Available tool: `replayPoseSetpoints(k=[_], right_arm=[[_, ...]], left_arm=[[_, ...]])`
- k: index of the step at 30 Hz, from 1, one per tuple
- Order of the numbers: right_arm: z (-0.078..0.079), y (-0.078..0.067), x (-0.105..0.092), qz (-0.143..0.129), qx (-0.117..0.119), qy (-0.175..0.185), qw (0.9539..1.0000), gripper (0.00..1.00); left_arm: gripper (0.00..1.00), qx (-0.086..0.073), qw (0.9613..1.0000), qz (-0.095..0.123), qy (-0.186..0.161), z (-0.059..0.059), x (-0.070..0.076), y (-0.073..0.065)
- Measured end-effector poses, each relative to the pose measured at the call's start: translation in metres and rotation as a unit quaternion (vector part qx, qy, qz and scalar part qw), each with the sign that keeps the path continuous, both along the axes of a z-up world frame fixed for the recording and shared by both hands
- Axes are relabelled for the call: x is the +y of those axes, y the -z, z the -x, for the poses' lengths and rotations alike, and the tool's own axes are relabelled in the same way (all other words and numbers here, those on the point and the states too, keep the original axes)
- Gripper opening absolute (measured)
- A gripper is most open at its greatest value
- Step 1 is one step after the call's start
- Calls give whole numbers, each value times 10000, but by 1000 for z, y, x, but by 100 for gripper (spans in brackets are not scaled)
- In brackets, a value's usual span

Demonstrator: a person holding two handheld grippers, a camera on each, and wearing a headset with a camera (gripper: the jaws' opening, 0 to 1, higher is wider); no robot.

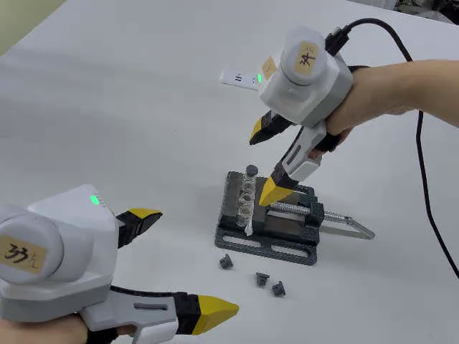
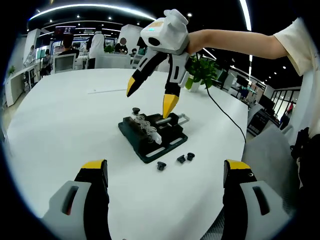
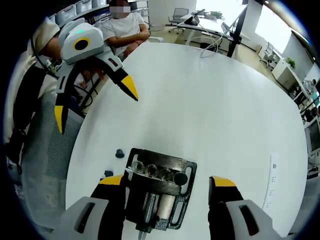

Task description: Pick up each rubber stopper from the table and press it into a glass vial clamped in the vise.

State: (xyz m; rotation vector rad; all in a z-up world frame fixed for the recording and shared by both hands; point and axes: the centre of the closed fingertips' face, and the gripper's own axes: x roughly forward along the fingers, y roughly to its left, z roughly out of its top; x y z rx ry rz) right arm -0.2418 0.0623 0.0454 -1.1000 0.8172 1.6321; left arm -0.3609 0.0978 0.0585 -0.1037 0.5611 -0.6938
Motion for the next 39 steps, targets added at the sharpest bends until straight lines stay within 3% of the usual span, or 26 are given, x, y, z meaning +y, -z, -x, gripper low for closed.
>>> replayPoseSetpoints(k=[6,19,27,39], right_arm=[[10,-4,-4,-174,58,177,9997,67],[58,-1,-24,-413,294,390,9980,60],[83,12,-39,-477,427,648,9958,55],[102,40,-45,-668,300,873,9935,42]], left_arm=[[95,-40,10000,-22,32,2,-2,-3],[95,-101,9999,-59,40,13,0,-6],[95,-128,9998,-98,64,20,5,-4],[95,-124,9998,-124,71,30,4,-4]])
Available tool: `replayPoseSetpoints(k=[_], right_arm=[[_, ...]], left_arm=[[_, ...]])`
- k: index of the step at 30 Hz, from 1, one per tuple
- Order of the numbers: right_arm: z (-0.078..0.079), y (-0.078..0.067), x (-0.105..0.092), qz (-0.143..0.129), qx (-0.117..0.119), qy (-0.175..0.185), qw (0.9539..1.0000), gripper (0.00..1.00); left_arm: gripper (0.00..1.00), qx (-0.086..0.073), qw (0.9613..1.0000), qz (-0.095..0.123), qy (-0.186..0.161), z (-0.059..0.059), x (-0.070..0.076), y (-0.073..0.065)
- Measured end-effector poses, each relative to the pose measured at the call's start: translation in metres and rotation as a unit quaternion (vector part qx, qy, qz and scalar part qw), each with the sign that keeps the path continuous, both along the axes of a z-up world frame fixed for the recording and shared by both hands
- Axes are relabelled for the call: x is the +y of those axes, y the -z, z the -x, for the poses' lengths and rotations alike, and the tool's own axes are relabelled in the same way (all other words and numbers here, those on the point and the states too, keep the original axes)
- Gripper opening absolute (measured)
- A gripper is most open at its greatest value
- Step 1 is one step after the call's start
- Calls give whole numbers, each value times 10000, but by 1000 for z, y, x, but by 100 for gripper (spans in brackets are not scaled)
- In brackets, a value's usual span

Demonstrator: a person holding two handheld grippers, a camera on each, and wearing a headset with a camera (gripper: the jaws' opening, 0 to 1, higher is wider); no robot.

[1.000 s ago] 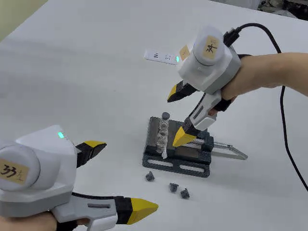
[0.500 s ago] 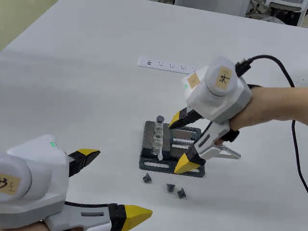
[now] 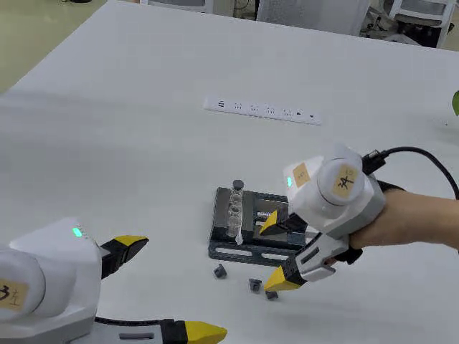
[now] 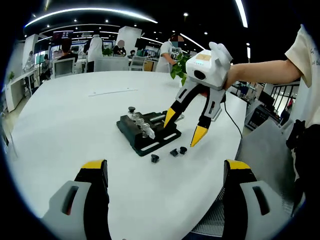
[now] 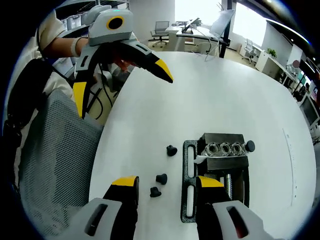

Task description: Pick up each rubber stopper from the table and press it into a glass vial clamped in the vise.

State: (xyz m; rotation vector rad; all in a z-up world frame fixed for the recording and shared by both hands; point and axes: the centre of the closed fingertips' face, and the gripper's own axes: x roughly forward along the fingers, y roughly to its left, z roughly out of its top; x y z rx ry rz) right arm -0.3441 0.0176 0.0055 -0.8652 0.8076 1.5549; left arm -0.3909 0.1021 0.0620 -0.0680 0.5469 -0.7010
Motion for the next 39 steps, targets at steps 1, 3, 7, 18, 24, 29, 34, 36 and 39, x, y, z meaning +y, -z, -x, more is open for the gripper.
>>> replayPoseSetpoints(k=[1,3,7,18,24,29,34,36,39], right_arm=[[5,2,1,-19,17,18,10000,41],[10,7,1,-10,62,15,10000,39],[13,20,1,31,16,18,10000,35],[16,34,6,-133,-100,269,9995,21],[16,41,4,-79,-97,323,9994,18],[16,43,4,-51,-83,320,9994,17],[14,43,4,-69,-96,372,9992,14],[12,44,5,-71,-129,330,9993,12],[10,44,5,-75,-184,355,9992,11]], left_arm=[[95,5,10000,-3,-4,1,2,1],[95,12,10000,-4,-18,1,1,2],[95,23,10000,3,-46,2,3,3],[95,66,9999,7,-77,5,3,4],[95,75,9999,16,-87,5,2,4],[95,92,9999,19,-101,5,2,4],[95,105,9999,23,-104,6,2,5],[95,108,9999,22,-97,6,2,5],[95,112,9999,25,-95,6,2,5]])
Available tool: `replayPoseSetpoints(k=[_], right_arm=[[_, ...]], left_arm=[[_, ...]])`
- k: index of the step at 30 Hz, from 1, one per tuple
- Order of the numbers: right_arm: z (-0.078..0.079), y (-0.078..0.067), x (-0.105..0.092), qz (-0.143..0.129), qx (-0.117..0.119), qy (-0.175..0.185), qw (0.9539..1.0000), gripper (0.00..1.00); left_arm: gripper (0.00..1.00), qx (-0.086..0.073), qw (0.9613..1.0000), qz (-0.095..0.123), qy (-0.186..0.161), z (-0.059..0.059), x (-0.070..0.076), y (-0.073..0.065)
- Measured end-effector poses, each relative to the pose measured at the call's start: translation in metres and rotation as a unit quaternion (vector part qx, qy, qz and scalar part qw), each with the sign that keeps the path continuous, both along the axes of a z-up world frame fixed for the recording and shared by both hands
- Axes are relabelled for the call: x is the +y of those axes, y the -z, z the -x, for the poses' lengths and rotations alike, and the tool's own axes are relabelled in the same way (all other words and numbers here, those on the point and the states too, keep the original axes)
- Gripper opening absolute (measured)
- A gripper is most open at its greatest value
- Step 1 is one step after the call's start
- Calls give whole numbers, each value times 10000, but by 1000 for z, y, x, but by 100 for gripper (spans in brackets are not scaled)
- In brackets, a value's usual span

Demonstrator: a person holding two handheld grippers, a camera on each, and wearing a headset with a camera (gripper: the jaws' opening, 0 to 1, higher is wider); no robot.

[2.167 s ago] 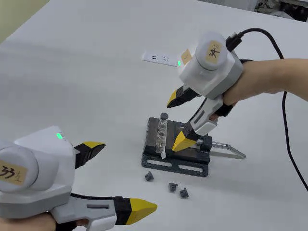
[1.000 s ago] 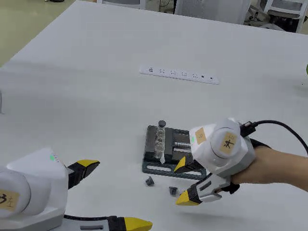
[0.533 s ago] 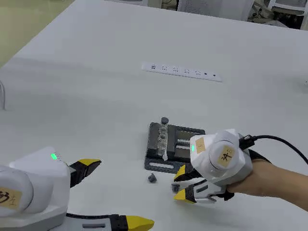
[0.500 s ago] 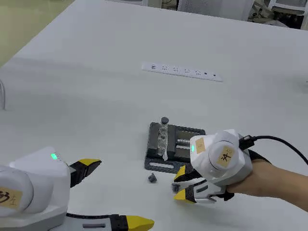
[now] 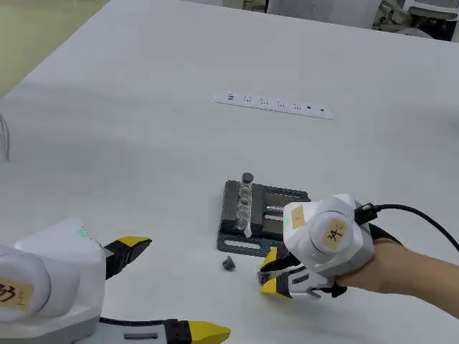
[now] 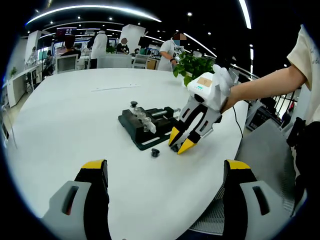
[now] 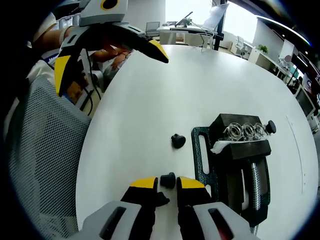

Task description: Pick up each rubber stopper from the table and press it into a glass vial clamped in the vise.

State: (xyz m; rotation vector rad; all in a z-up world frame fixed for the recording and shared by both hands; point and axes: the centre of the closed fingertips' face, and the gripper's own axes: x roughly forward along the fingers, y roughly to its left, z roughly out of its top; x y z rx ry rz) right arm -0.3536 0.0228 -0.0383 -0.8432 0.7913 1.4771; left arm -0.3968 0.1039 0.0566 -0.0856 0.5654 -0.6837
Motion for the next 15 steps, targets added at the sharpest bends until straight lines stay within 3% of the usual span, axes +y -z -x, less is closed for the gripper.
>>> replayPoseSetpoints(k=[15], right_arm=[[-3,-6,0,-76,-247,-167,9995,6]], left_arm=[[95,29,10000,29,-1,0,1,3]])
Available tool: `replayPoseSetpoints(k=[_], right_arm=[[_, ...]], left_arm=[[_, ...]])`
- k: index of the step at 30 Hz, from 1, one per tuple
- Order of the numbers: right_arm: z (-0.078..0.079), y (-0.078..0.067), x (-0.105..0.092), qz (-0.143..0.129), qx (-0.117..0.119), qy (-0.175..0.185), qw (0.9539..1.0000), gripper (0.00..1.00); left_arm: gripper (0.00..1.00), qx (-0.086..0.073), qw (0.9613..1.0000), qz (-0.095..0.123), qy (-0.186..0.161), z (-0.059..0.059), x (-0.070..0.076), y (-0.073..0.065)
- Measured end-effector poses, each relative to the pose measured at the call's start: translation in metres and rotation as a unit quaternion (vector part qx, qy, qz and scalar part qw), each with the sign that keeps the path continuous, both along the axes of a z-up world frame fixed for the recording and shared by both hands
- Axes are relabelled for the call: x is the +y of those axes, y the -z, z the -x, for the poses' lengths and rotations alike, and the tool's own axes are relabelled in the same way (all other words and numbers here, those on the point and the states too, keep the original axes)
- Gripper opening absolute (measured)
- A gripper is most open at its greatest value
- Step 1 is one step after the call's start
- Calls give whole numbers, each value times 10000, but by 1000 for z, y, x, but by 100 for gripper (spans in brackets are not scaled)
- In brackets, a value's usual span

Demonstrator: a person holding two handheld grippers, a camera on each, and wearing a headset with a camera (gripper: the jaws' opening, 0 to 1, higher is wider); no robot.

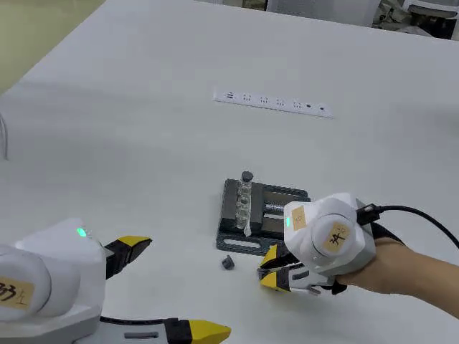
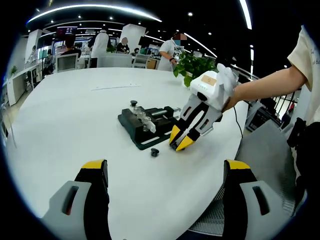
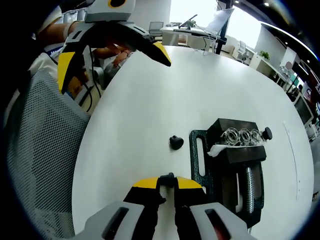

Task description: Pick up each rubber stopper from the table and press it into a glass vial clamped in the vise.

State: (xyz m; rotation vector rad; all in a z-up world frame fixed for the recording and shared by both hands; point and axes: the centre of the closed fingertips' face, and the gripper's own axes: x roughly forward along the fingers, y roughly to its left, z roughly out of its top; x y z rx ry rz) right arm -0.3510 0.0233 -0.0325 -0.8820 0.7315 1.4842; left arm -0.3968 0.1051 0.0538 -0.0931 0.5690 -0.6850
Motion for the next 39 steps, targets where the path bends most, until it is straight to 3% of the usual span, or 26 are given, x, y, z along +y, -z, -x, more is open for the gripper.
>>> replayPoseSetpoints(k=[5,7,13,16,20,23,26,28,29,30,31,33,37,39], right_arm=[[0,-22,6,-289,-145,-51,9995,6],[-3,-31,6,-372,-313,-66,9988,6],[-3,-65,9,-765,-468,21,9960,5],[-3,-85,10,-1005,-663,-21,9927,5],[-2,-110,11,-1178,-1095,-164,9868,5],[0,-125,13,-1257,-1373,-318,9820,5],[0,-140,14,-1298,-1719,-479,9753,5],[3,-147,14,-1319,-1753,-513,9743,5],[3,-153,16,-1381,-1861,-557,9712,5],[3,-156,16,-1387,-1909,-567,9701,5],[3,-159,16,-1382,-1950,-589,9692,5],[3,-166,17,-1442,-2029,-605,9666,5],[5,-178,21,-1569,-2152,-654,9617,5],[6,-183,24,-1621,-2189,-683,9598,5]], left_arm=[[93,57,9999,124,-32,-2,-2,-2],[93,38,9999,147,-29,-5,0,-5],[92,-58,9997,216,-16,-16,-2,-19],[86,-50,9989,455,-30,-25,-6,-30],[78,68,9951,984,-60,-39,-15,-48],[65,141,9906,1357,76,-45,-24,-59],[57,321,9847,1695,254,-48,-33,-66],[53,489,9785,1987,256,-50,-39,-71],[52,549,9757,2095,348,-49,-43,-74],[50,581,9752,2110,324,-51,-44,-73],[49,559,9753,2103,375,-52,-45,-74],[43,654,9709,2250,493,-51,-51,-78],[31,744,9546,2838,522,-53,-58,-94],[25,669,9540,2862,600,-53,-60,-98]])
